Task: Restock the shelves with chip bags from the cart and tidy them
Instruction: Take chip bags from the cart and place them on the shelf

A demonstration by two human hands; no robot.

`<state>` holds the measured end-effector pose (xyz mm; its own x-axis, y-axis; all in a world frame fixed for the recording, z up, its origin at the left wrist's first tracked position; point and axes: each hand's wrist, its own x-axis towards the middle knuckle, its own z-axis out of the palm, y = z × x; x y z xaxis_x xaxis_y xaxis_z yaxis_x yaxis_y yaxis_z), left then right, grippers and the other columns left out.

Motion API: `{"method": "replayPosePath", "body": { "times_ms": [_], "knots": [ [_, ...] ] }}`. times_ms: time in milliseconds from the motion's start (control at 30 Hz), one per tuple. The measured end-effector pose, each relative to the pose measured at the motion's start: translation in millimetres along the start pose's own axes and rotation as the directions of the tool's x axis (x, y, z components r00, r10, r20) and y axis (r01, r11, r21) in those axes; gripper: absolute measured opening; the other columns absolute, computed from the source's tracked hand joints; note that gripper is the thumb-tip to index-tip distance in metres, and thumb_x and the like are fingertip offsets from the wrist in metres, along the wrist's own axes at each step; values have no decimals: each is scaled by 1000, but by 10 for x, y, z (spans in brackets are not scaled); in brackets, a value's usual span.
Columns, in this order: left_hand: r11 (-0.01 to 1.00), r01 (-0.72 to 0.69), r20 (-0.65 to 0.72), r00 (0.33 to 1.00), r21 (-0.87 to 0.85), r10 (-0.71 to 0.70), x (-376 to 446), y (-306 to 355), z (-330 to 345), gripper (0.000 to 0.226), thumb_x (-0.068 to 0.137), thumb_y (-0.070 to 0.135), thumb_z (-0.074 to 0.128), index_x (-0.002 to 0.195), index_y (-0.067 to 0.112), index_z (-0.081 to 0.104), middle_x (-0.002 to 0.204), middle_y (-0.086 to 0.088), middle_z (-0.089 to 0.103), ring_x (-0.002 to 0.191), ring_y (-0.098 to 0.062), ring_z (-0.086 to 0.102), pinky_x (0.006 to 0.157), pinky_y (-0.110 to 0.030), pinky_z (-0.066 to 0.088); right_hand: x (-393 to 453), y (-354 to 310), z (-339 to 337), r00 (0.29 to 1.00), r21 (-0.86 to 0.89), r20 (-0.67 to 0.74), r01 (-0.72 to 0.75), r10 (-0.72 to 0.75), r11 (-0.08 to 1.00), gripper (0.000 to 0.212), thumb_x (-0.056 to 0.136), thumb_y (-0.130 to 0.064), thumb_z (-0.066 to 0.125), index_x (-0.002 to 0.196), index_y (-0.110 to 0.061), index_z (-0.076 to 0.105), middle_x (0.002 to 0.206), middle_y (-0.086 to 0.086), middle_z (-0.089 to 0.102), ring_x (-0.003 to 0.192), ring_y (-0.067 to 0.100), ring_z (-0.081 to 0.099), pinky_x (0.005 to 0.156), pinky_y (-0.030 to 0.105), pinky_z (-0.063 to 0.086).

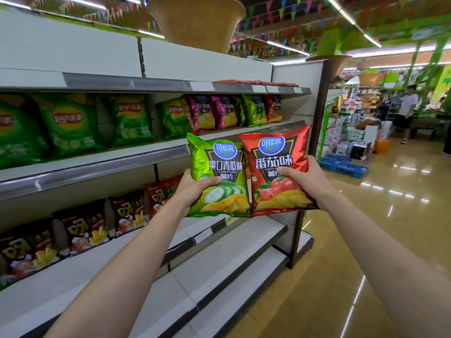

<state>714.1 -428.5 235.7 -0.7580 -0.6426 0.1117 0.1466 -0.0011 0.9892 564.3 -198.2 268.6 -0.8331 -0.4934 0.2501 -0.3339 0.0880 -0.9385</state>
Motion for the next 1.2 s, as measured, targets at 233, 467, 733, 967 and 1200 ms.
{"method": "replayPosePath", "body": {
  "times_ms": [233,467,733,967,1200],
  "knots": [
    [998,23,17,1000,51,-24,273,-133,471,102,31,40,92,120,13,50,113,-9,68,96,-25,70,88,-46,56,288,342,-368,998,-19,-24,-51,50,999,70,70,-42,82,124,-24,42,112,0,64,93,22,69,89,47,55],
    [999,22,79,997,24,-24,772,-294,1048,103,32,38,89,122,12,49,111,-9,69,95,-25,70,86,-45,57,668,527,-779,996,2,-68,-65,65,998,63,76,-32,79,124,-20,40,108,-1,62,89,17,67,72,31,55],
    [1000,3,142,990,-19,0,1756,-412,1682,88,45,30,90,122,11,52,108,-9,71,90,-24,72,78,-39,59,1535,721,-1193,990,-33,-138,-31,26,999,56,75,-28,80,119,-19,46,110,2,65,94,21,67,85,39,55],
    [998,1,194,981,-58,10,2687,-450,2093,100,37,37,92,126,14,52,110,-9,71,92,-27,72,84,-47,57,2456,859,-1463,983,-95,-184,-22,4,995,62,70,-38,82,118,-27,45,109,-2,66,94,22,68,90,47,54],
    [1000,8,190,982,-24,-4,3265,-603,2311,91,46,32,89,127,14,51,109,-8,71,88,-22,73,67,-32,59,2988,1138,-1485,980,-70,-197,-27,13,997,59,72,-34,81,118,-27,44,107,-3,66,95,21,68,90,46,54]
  ]
}}
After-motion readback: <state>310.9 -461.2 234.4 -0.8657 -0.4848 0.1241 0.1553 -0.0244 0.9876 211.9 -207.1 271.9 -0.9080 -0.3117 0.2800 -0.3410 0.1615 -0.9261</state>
